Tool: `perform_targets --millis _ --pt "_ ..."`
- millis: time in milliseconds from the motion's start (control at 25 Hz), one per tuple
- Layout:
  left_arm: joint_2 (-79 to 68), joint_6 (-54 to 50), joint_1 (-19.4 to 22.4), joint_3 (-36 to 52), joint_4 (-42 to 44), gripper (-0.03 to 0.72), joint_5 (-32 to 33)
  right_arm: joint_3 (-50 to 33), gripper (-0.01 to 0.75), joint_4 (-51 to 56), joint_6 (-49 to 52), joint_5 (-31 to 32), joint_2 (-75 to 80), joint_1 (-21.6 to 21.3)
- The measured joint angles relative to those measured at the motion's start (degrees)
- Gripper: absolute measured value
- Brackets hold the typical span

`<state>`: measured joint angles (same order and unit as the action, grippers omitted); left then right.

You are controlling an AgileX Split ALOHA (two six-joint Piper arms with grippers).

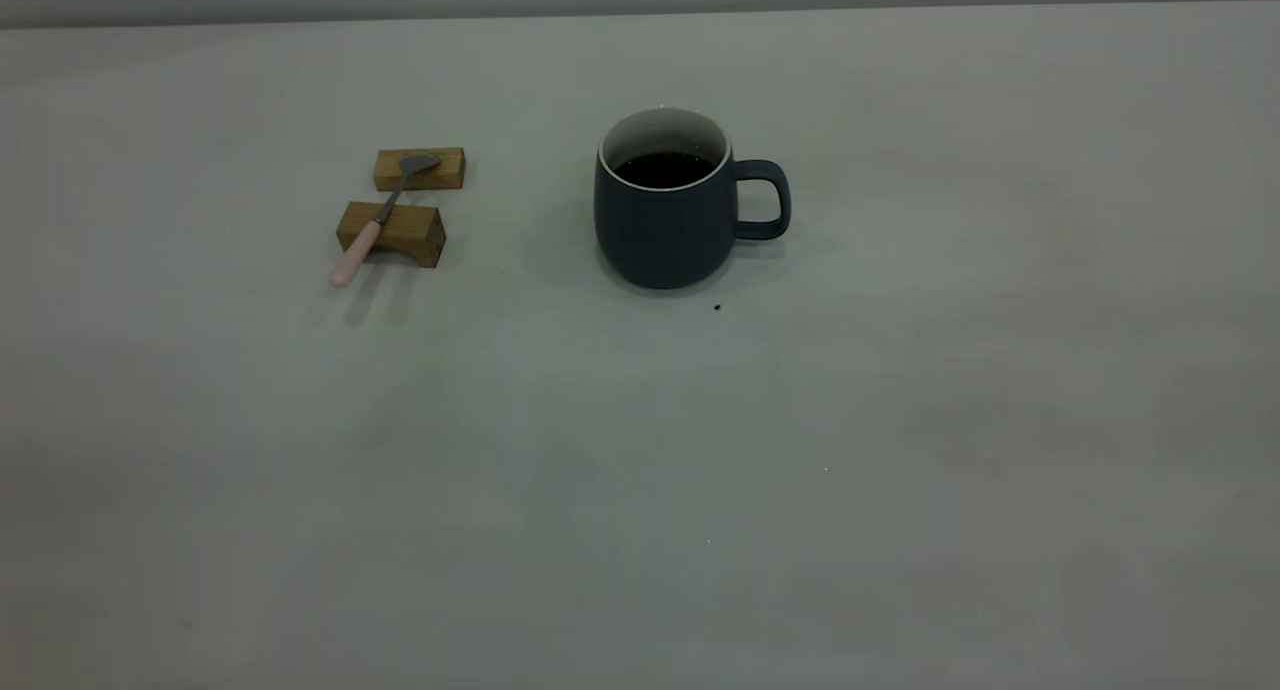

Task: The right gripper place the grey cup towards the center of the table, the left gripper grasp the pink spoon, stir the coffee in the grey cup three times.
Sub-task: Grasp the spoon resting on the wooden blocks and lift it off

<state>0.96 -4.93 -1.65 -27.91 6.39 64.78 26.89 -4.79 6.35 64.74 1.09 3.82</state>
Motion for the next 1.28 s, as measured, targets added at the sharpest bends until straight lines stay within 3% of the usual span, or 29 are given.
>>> perform_targets --millis 120,240,360,480,960,1280 --pt "-3.0 0.0 0.0 -0.1 0.0 0.283 -0.2 0.0 0.491 0.0 0.0 0.0 0.0 0.0" --pt "-10.3 0.0 0.0 -1.4 -0.1 0.369 -2.4 0.0 0.491 0.0 0.0 0.0 0.0 0.0" --pt "-20.4 -0.1 0.0 -3.5 -0.1 0.459 -6.4 0.0 0.491 0.0 0.1 0.0 0.0 0.0" --pt "-31.3 -1.6 0.0 -5.5 -0.2 0.503 -12.8 0.0 0.491 0.0 0.1 0.0 0.0 0.0" --pt "-76.0 0.0 0.0 -18.7 -11.3 0.515 -31.0 0.0 0.491 0.0 0.1 0.0 0.0 0.0" --pt "-103.3 -0.6 -4.9 -31.4 -11.4 0.514 -33.2 0.0 0.491 0.0 0.1 0.0 0.0 0.0"
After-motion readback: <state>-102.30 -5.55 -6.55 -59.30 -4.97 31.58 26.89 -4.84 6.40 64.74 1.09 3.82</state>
